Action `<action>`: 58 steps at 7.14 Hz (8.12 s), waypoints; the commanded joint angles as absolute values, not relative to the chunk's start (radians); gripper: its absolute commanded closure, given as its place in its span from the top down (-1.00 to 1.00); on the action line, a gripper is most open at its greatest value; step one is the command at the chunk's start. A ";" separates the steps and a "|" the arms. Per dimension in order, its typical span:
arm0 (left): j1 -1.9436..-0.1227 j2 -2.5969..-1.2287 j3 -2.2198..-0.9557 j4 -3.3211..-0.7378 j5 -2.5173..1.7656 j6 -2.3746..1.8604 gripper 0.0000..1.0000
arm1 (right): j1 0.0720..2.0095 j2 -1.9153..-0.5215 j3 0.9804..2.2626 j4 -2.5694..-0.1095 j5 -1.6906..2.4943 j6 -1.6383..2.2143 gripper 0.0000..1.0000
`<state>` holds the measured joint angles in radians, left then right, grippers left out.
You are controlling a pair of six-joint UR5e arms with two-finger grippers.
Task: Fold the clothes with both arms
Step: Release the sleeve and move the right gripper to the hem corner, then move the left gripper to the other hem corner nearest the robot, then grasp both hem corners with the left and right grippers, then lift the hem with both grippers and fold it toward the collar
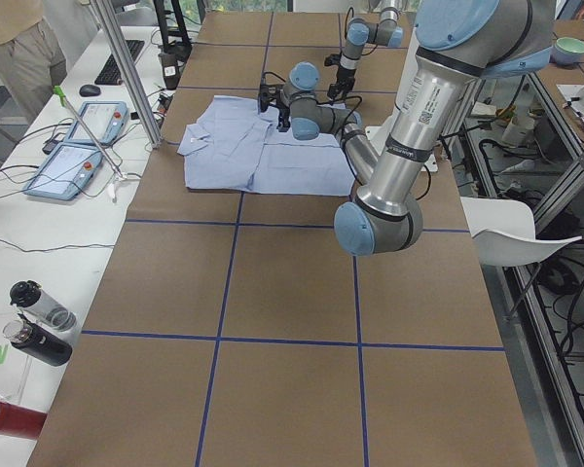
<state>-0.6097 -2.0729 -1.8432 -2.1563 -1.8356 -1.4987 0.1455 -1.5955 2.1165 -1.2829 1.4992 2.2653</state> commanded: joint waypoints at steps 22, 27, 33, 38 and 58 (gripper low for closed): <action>-0.214 -1.640 -2.149 -1.922 -1.603 -1.825 0.58 | 0.127 -1.608 2.154 -1.284 1.509 2.301 -1.00; -0.137 -1.586 -2.123 -1.987 -1.606 -1.910 0.55 | 0.135 -1.611 2.155 -1.284 1.514 2.296 -1.00; -0.135 -1.609 -2.065 -1.979 -1.603 -1.894 0.35 | 0.137 -1.617 2.155 -1.284 1.514 2.296 -1.00; -0.150 -1.614 -2.040 -1.977 -1.600 -1.858 0.27 | 0.137 -1.617 2.155 -1.284 1.513 2.296 -1.00; -0.511 -1.744 -2.177 -1.948 -1.727 -1.893 -1.00 | 0.374 -1.582 2.267 -1.285 1.509 2.304 -1.00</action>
<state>-0.4590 -1.7288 -2.1936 -1.9482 -1.7163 -1.8933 0.3231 -1.5913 2.2551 -1.2853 1.5105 2.2977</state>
